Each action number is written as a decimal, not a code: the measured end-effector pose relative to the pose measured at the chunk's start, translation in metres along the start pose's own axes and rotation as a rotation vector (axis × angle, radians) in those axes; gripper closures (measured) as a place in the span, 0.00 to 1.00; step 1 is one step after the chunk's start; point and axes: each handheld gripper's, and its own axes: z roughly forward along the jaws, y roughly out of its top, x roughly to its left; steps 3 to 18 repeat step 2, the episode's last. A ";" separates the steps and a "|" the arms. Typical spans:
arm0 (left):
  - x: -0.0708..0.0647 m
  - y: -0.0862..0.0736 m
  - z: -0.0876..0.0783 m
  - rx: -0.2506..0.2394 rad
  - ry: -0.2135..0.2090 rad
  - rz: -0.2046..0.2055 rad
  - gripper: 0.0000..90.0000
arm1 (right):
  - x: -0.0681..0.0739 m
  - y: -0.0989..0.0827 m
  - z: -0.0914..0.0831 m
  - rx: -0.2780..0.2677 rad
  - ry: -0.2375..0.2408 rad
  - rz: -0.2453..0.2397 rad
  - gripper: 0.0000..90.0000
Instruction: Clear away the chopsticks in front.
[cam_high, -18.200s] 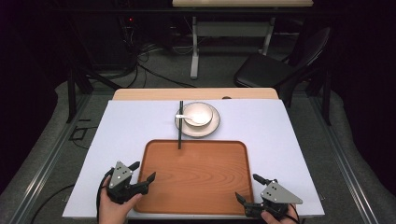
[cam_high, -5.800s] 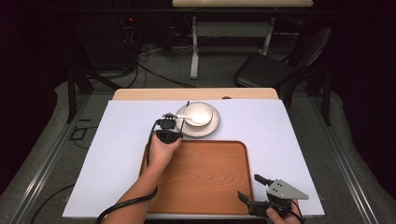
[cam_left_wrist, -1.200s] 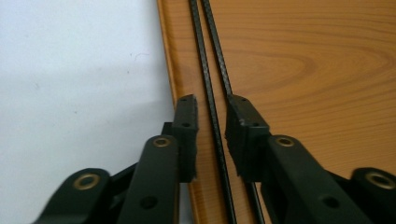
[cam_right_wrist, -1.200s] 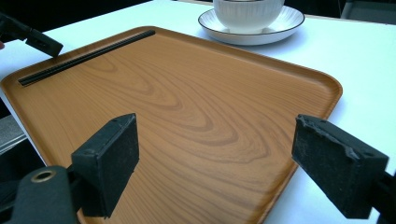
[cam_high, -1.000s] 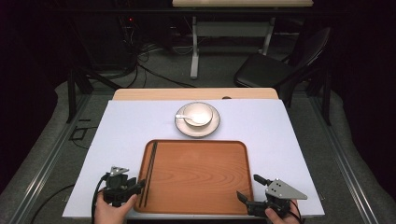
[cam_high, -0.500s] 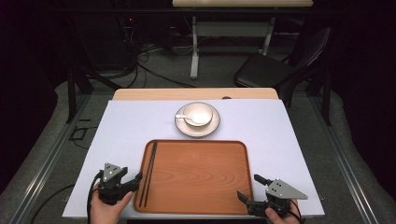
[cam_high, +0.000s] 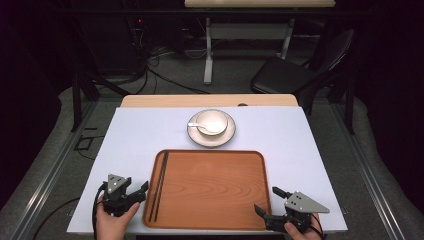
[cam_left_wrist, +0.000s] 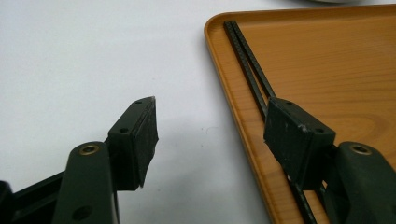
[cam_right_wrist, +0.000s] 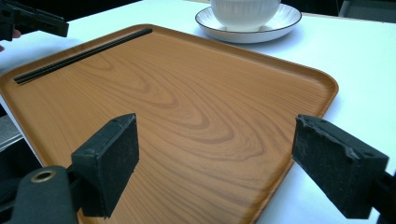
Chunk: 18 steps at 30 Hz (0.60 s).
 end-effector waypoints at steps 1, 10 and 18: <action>0.000 0.000 0.000 -0.003 0.003 -0.002 0.39 | 0.000 0.000 0.000 0.000 0.000 0.000 0.16; -0.001 0.000 0.000 -0.005 0.005 -0.005 0.39 | 0.000 0.000 0.000 -0.001 -0.005 -0.001 0.16; -0.001 0.000 0.000 -0.005 0.005 -0.005 0.39 | 0.000 0.000 0.000 -0.001 -0.005 -0.001 0.16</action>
